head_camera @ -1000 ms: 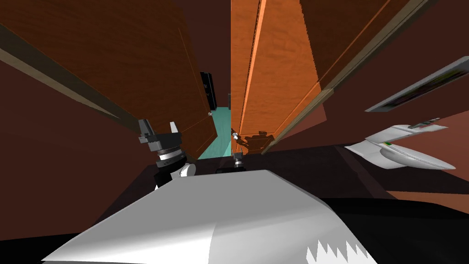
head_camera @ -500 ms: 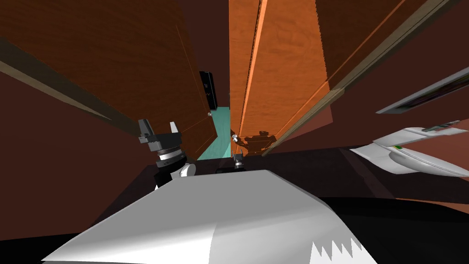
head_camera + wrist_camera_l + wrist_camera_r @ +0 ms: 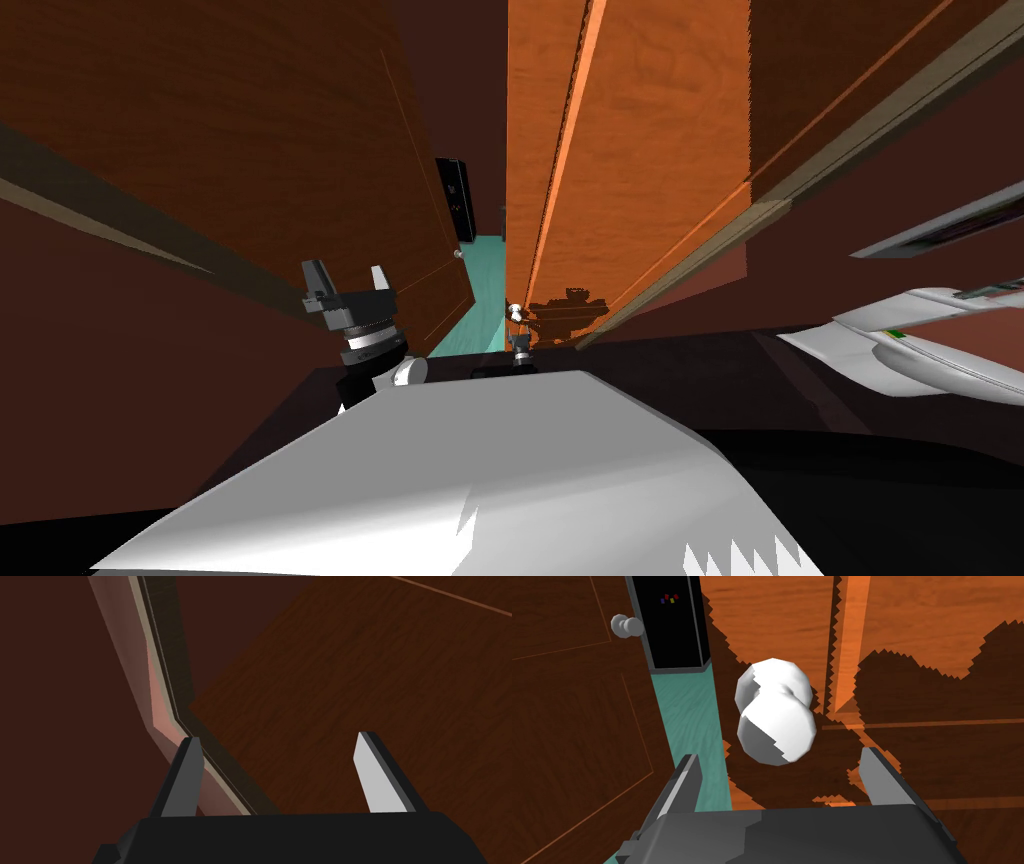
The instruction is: Push the door open
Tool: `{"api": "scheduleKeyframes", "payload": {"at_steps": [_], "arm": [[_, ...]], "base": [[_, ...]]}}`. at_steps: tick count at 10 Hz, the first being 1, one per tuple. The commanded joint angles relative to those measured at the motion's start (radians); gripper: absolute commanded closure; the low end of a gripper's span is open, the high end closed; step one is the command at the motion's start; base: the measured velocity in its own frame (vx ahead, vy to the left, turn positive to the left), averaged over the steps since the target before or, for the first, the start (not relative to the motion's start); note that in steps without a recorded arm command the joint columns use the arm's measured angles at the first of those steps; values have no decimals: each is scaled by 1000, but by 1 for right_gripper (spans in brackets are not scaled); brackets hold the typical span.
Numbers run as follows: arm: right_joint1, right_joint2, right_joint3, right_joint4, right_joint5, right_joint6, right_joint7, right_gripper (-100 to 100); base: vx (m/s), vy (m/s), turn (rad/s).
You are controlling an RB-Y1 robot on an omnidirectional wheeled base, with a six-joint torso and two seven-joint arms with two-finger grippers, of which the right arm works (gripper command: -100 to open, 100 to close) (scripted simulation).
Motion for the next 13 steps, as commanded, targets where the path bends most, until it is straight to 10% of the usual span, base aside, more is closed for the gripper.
{"api": "scheduleKeyframes", "payload": {"at_steps": [1,4,5,13], "arm": [[-5,0,-6,8,0,2,-7,-100],[-9,1,-12,15,-1,4,-12,-100],[-9,1,-12,15,-1,4,-12,100],[-16,2,-37,21,-12,0,-9,100]], "base": [[250,18,27],[181,18,17],[-4,-1,-14],[52,11,-7]]}}
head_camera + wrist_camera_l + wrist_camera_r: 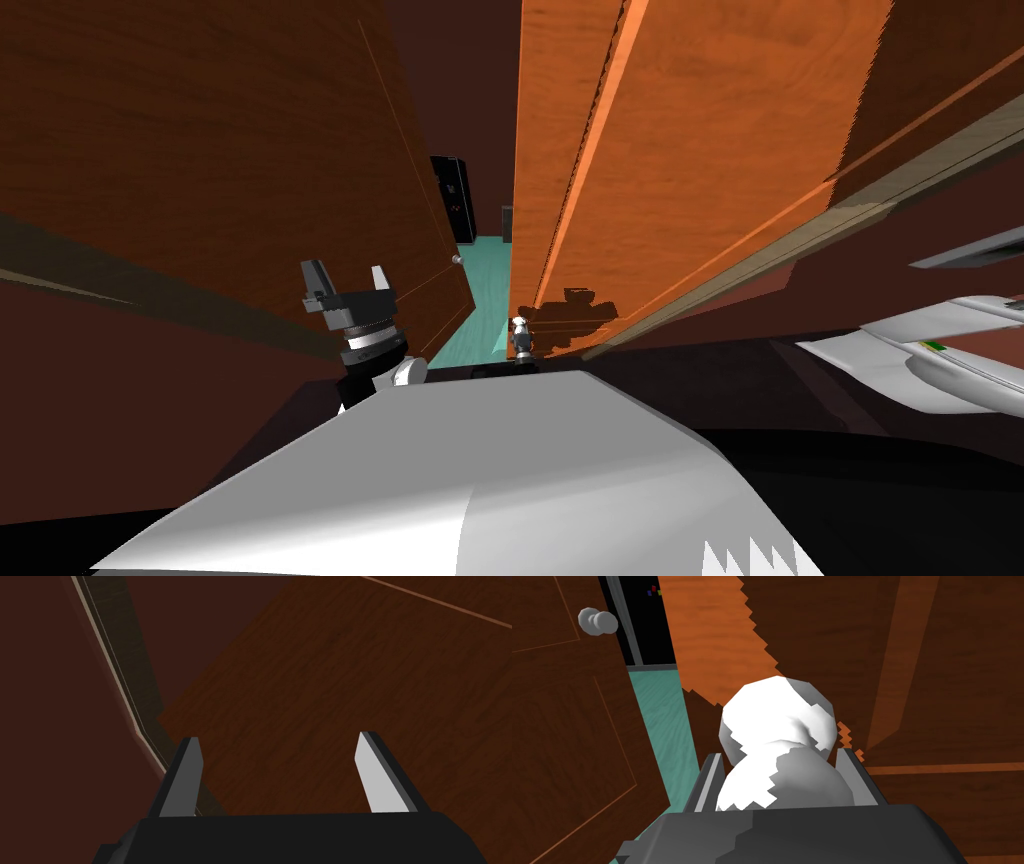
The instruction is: Push the door open
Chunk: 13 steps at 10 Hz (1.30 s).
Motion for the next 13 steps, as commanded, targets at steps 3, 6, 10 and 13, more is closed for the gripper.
{"api": "scheduleKeyframes", "payload": {"at_steps": [3,6,10,13], "arm": [[-10,-1,-45,-9,-19,-15,11,100],[-14,3,-86,1,-39,-26,16,100],[-19,9,-139,13,-65,-41,24,100],[-23,13,-182,24,-87,-54,30,100]], "base": [[199,53,-47],[200,51,-60],[166,74,-60],[187,74,-75]]}}
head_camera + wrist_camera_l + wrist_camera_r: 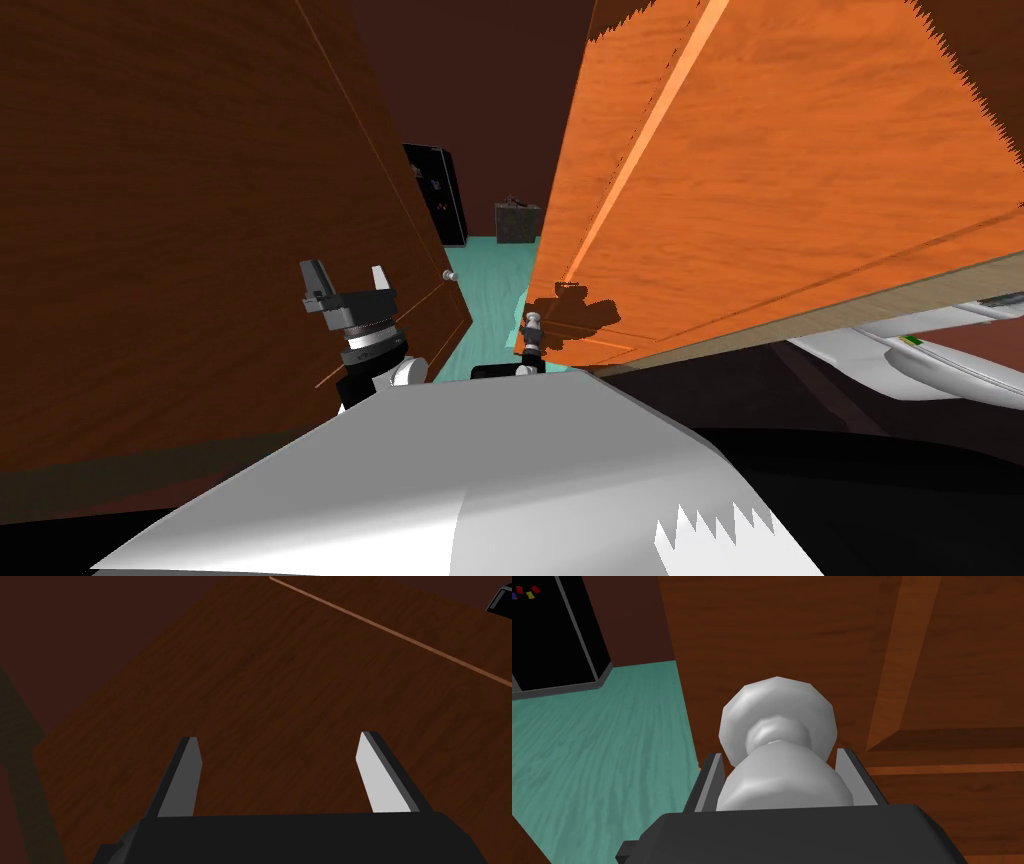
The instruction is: Push the door open
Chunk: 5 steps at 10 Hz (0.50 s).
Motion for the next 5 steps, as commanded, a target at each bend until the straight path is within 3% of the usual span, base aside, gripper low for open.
{"api": "scheduleKeyframes", "payload": {"at_steps": [1,5], "arm": [[-14,1,-30,28,-10,-25,-11,100],[-18,5,-73,38,-31,-37,-5,100]], "base": [[185,69,-68],[194,58,-59]]}}
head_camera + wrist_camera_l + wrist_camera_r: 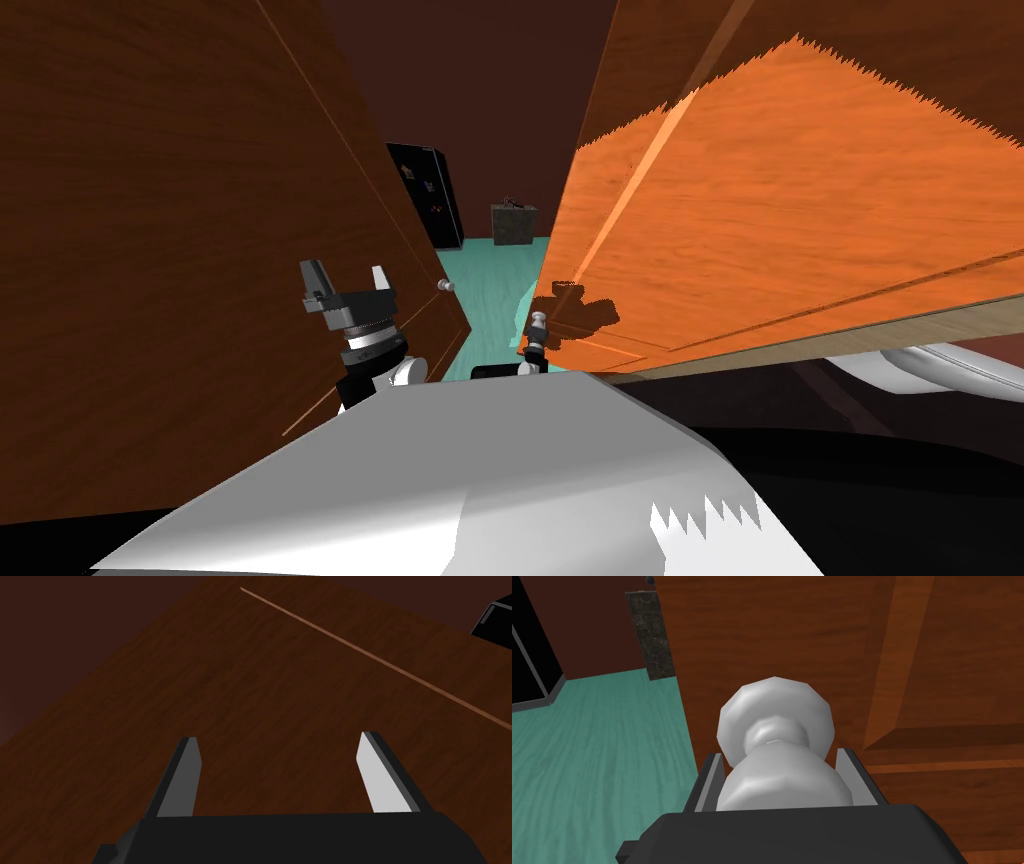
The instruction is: Push the door open
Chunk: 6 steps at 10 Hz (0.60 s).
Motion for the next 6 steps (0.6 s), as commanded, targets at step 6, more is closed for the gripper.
{"api": "scheduleKeyframes", "payload": {"at_steps": [6], "arm": [[-16,-1,-44,31,-27,-27,-7,100]], "base": [[146,12,-35]]}}
